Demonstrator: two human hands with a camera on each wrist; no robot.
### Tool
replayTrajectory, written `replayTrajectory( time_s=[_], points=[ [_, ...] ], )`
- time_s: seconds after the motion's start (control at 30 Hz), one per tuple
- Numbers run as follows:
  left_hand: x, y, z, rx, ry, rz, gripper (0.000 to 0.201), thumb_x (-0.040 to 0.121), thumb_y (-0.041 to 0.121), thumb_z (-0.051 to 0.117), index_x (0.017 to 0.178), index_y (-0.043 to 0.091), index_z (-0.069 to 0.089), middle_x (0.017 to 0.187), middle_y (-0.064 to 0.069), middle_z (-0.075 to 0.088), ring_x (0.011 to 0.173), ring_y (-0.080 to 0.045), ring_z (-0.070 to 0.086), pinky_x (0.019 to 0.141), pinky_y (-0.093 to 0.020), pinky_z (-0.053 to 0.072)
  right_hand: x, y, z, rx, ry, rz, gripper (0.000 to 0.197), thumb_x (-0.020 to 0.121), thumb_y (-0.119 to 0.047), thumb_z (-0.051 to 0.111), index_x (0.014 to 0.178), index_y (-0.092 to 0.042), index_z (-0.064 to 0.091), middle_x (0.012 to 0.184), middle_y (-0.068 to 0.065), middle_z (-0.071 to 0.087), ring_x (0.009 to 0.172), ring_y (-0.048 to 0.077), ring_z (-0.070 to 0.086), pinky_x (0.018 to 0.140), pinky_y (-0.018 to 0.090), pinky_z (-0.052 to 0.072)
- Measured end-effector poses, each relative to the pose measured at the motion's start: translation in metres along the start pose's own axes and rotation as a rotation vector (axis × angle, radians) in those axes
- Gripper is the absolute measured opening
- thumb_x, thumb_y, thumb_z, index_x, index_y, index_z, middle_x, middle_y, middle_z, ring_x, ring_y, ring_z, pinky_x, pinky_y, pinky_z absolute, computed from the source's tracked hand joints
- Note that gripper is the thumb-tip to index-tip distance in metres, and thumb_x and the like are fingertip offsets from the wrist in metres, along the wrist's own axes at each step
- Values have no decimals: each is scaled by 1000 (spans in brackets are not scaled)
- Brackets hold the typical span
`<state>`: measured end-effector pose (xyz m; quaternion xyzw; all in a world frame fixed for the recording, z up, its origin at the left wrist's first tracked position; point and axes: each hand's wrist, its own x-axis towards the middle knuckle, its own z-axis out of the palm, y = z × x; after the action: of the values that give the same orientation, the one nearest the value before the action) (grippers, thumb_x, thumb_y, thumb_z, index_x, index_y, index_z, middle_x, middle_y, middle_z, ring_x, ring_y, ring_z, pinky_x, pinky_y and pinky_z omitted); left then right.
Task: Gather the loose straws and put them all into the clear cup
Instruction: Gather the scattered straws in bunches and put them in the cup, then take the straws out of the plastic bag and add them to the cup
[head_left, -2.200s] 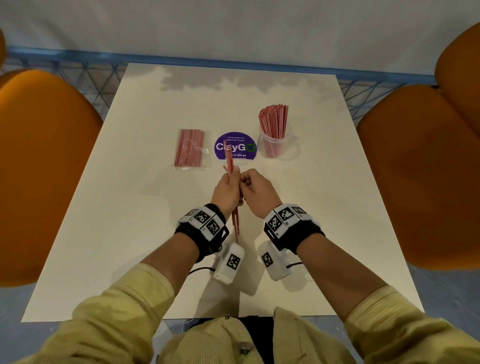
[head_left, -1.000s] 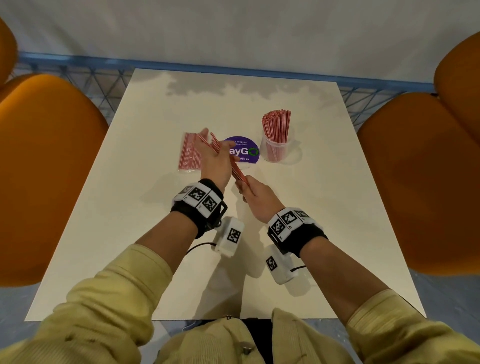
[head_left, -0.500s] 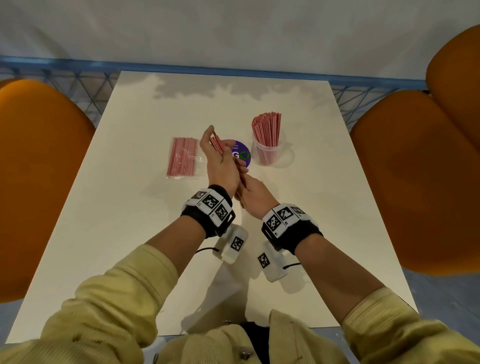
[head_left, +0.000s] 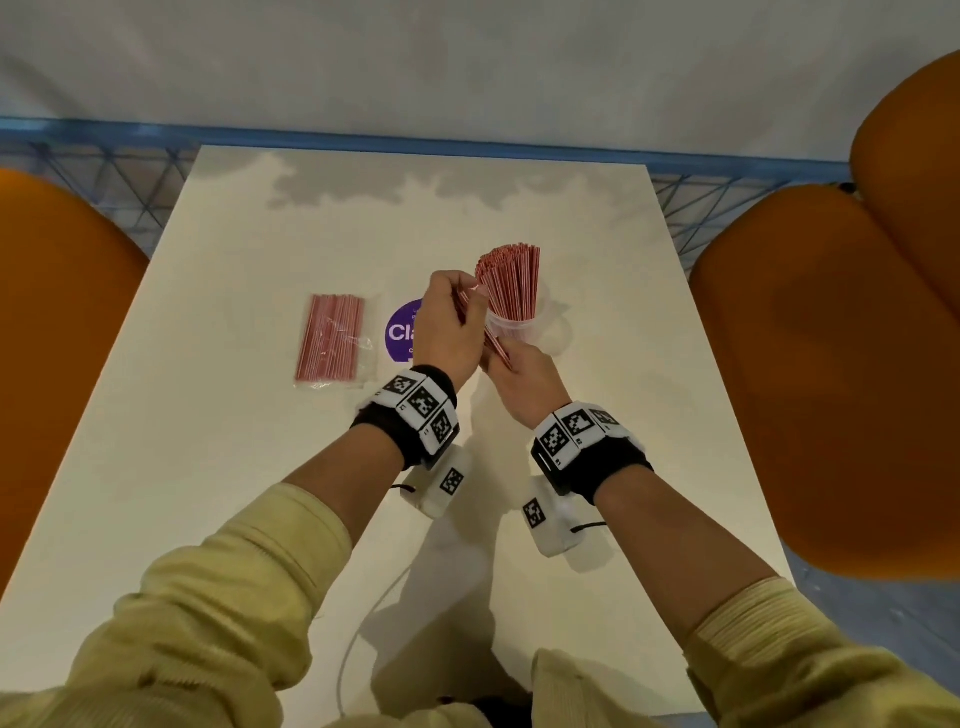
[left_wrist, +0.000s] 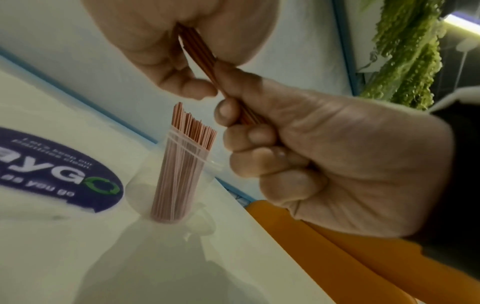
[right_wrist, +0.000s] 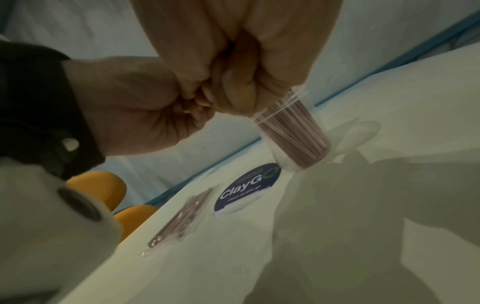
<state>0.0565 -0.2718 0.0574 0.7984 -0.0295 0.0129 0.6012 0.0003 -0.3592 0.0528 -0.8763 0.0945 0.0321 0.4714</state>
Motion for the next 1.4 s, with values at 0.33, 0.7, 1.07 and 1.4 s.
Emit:
replayTrajectory(
  time_s=[0.33, 0.7, 1.07, 1.4],
  points=[
    [72, 21, 19, 54, 163, 173, 26, 99, 17, 37, 120, 2, 38, 75, 3, 49, 57, -3, 46, 51, -10, 38, 50, 6, -33, 42, 347, 33, 32, 92, -34, 52, 109, -7, 55, 107, 9, 56, 84, 14, 51, 79, 29, 47],
    [65, -17, 37, 461, -113, 162, 35, 98, 14, 32, 132, 14, 40, 137, -12, 43, 119, -19, 37, 96, -32, 42, 68, 29, -27, 7, 285, 295, 49, 86, -23, 62, 127, -8, 40, 122, 19, 54, 106, 33, 58, 86, 49, 52],
    [55, -20, -16, 350, -97, 82, 59, 98, 36, 34, 150, 29, 6, 160, -3, 10, 144, -30, 14, 116, -49, 16, 52, 7, -15, -138, 466, 22, 36, 87, -23, 58, 119, -7, 50, 121, 11, 51, 110, 25, 51, 87, 31, 42],
    [35, -85, -128, 399, 121, -349, 73, 83, 19, 66, 143, 11, 25, 141, -11, 43, 123, -24, 47, 105, -35, 37, 55, -35, 78, -101, -44, 15, 34, 89, -14, 54, 122, -6, 53, 125, 12, 51, 110, 25, 56, 98, 32, 43]
  ],
)
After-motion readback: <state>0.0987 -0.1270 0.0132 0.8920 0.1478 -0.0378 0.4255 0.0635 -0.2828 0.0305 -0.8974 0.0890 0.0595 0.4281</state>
